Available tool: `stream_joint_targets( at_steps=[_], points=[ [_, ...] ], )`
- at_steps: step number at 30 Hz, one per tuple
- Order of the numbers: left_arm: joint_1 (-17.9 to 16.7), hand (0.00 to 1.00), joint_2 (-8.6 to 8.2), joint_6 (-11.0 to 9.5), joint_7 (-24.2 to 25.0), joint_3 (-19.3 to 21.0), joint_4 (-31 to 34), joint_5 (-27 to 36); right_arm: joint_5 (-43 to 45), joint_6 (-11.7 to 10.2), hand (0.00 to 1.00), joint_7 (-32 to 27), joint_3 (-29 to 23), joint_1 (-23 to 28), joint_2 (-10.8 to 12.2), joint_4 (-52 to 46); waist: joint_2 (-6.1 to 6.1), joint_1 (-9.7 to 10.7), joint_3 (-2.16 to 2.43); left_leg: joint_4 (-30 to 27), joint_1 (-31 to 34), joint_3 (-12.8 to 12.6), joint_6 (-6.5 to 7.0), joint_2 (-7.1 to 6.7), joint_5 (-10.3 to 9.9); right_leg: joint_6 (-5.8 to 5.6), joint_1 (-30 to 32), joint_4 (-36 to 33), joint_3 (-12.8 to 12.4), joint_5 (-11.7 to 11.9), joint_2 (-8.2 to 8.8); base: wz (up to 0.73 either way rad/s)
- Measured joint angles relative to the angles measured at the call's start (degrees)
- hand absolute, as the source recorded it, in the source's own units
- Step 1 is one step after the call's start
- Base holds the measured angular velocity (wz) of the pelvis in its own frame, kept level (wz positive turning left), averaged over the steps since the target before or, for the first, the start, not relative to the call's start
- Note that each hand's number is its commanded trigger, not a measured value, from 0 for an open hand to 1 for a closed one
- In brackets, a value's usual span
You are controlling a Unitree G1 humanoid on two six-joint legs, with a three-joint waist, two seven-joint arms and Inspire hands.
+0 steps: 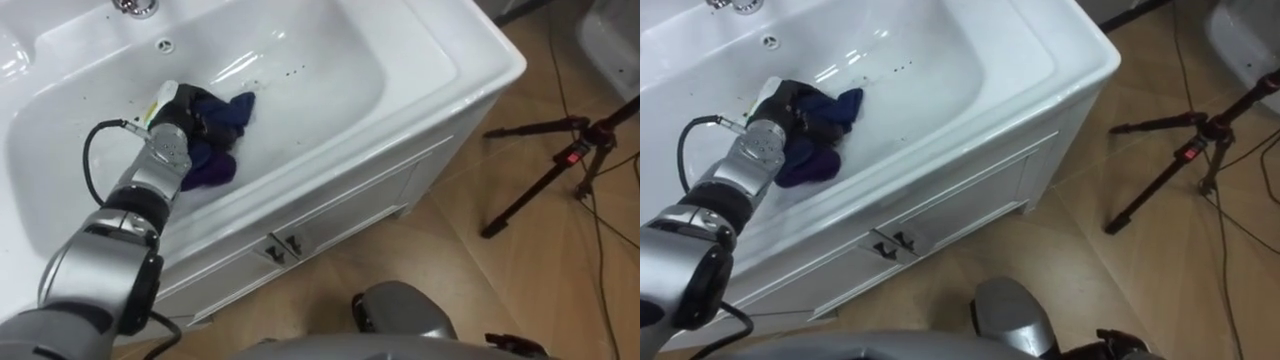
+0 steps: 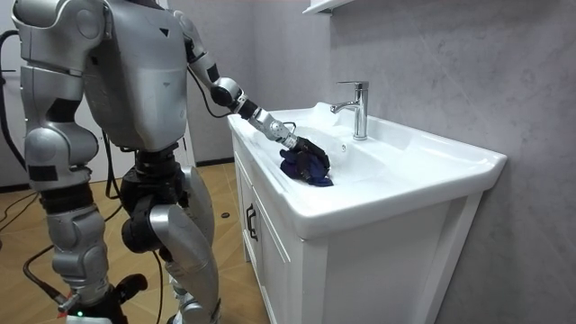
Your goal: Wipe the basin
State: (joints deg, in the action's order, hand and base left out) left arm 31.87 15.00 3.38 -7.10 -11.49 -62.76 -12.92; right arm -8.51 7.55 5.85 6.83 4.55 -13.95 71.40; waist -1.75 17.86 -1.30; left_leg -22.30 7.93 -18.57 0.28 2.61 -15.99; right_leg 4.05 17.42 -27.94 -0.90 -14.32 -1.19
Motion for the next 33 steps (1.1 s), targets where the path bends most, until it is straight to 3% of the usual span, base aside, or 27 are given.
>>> stream_joint_targets(
  at_steps=[6, 10, 14, 20, 28, 33],
  points=[
    [2.75, 1.00, -0.44, -0.03, -0.12, -0.10, 0.16, 1.61, -0.25, -0.04, 0.00, -0.13, 1.16, -0.05, 0.35, 0.52, 0.96, 0.68, -0.61, -1.47, 2.03, -0.10, 0.10, 0.13, -0.07, -0.25, 1.69, -0.96, -0.44, -0.10, -0.05, 0.03],
    [4.88, 1.00, -2.08, -0.95, -0.07, -1.31, 0.58, 2.20, -0.29, 0.06, 0.00, 0.45, 2.34, 0.03, 0.33, 2.31, 1.06, 1.00, -0.81, -1.49, 2.50, -1.08, 0.53, 0.94, -0.41, -0.17, 2.42, -0.90, -0.79, 0.22, -0.56, -0.07],
    [7.33, 1.00, -2.09, -1.35, -0.03, -2.42, 1.48, 2.18, -0.33, 0.06, 0.00, 0.70, 3.49, -0.03, 0.39, 2.36, 1.21, 1.08, -0.98, -2.73, 4.55, -1.64, 0.57, 1.10, -0.82, 0.18, 4.44, -1.97, -0.96, 0.73, -0.79, -0.11],
    [7.66, 1.00, -2.54, -1.34, 0.11, -2.84, 2.03, 4.78, -0.22, -0.19, 0.00, 0.68, 6.87, -0.18, 0.72, 2.50, 1.29, 2.33, -1.06, -4.58, 5.70, -1.65, 0.57, 1.97, -0.82, 0.61, 4.60, -1.96, -0.23, 0.84, -1.00, 0.06],
    [8.21, 1.00, -3.71, -1.35, 1.06, -3.23, 2.06, 8.44, -0.19, -0.12, 0.00, 0.87, 8.28, -0.35, 0.70, 2.97, 0.40, 2.45, -1.41, -4.99, 6.16, -1.57, 0.50, 2.71, -1.24, 0.59, 4.78, -1.82, 0.05, 0.97, -1.30, 0.02],
    [8.55, 1.00, -4.21, -1.36, 0.98, -3.29, 2.10, 8.45, -0.45, -0.25, 0.00, 0.59, 8.25, -0.22, 0.72, 2.95, -0.58, 2.47, -1.26, -4.62, 6.28, -1.66, 0.56, 2.46, -1.58, 0.67, 5.50, -2.74, 0.48, 1.02, -0.81, 0.00]
  ],
)
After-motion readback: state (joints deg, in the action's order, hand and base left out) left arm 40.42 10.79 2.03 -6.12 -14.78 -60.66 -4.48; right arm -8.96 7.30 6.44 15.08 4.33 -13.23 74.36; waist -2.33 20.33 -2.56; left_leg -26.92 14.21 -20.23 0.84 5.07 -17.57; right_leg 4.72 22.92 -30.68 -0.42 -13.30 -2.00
